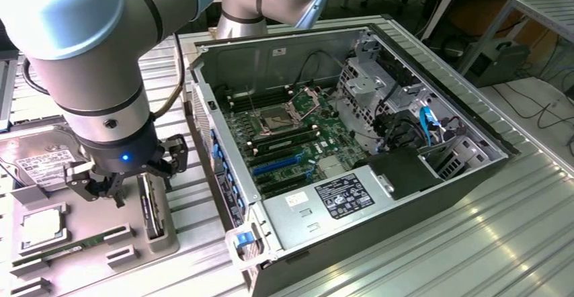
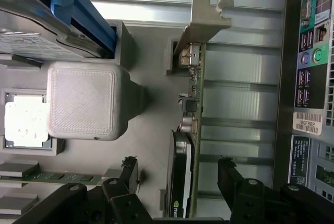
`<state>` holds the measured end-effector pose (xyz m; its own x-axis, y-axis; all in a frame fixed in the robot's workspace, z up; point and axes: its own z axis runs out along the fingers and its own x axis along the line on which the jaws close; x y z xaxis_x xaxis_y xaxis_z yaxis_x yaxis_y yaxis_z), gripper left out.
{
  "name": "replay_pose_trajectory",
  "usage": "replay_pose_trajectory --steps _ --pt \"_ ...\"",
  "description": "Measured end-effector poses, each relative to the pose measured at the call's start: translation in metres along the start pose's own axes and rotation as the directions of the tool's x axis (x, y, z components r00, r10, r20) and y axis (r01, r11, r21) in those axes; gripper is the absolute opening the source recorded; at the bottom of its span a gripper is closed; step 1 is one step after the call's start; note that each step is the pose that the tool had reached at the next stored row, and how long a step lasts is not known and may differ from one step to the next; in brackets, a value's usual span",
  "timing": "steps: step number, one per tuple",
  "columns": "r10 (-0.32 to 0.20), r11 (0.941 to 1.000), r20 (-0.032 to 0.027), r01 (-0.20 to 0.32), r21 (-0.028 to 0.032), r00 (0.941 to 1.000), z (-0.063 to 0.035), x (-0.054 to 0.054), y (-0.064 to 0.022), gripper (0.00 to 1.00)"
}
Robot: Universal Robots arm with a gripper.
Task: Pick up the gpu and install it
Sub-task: 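Pick up the gpu and move the gpu toward the slot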
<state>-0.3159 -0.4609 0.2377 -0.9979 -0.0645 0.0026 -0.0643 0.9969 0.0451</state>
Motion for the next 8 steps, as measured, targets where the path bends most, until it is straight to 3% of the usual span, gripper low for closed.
replay_pose_trajectory --steps 8 --pt "0.000 1.0000 0.0000 0.000 0.0003 1.0000 0.0018 -0.0001 -0.0001 0.73"
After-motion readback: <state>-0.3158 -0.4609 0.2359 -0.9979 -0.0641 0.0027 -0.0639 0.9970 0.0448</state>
